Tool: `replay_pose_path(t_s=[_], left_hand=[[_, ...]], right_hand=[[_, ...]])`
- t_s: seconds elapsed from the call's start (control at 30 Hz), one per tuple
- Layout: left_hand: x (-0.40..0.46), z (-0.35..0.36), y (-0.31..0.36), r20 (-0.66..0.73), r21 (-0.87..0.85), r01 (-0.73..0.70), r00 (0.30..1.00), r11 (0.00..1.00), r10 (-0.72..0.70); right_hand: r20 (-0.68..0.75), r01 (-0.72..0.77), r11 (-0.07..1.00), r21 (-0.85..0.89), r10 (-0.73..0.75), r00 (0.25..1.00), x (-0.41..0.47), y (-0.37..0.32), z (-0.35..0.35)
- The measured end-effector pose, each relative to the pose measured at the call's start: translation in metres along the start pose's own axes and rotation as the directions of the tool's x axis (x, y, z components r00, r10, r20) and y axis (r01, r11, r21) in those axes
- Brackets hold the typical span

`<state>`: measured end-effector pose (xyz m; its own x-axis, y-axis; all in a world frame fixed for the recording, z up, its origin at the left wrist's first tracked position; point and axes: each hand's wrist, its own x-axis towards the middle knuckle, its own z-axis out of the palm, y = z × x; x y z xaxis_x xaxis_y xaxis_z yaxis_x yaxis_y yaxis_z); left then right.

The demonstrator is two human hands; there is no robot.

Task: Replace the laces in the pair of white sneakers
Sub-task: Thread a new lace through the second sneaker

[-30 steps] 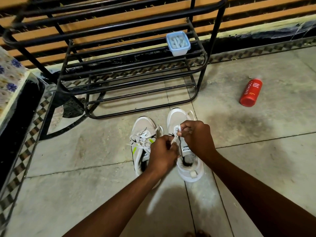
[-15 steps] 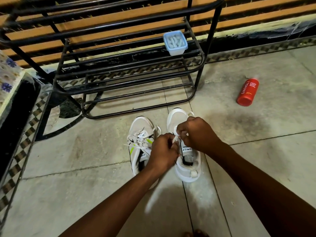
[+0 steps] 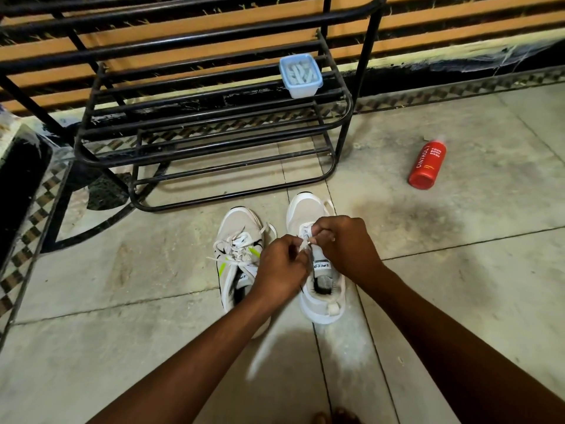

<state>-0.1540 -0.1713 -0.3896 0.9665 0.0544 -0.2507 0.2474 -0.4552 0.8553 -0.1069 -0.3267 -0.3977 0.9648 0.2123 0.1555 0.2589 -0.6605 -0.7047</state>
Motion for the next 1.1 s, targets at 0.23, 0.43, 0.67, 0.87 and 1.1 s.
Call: replay_pose_path(t_s=[0.23,0.43,0.67,0.87,1.1], left_hand=[[0.003,-0.003,-0.002,-0.046,-0.066,0.025,0.999,0.998,-0.028],[0.013,0.007,-0.008,-0.112,0.022,-0.120,0.986,0.993,0.122],[0.010,-0.001,0.003,-0.295,-0.012,-0.283,0.917,0.959,0.267],[0.017,-0.037,0.030,-0.336,-0.331,-0.434,0.884,0.838,0.325],[0.044,-0.058,0.001,0.395,0.682,-0.587,0.797,0.435,0.457]], right_hand=[[-0.046,-0.084,0.992,0.093,0.088,0.995,-0.003,-0.008,0.003],[-0.269,-0.030,0.997,0.073,0.048,0.962,-0.042,0.004,0.014],[-0.182,0.041,0.998,-0.037,-0.048,0.982,-0.052,0.022,0.022],[-0.162,0.075,0.996,-0.050,-0.083,0.983,-0.056,0.028,0.030],[-0.140,0.071,0.993,-0.091,-0.083,0.987,-0.055,0.026,0.028]])
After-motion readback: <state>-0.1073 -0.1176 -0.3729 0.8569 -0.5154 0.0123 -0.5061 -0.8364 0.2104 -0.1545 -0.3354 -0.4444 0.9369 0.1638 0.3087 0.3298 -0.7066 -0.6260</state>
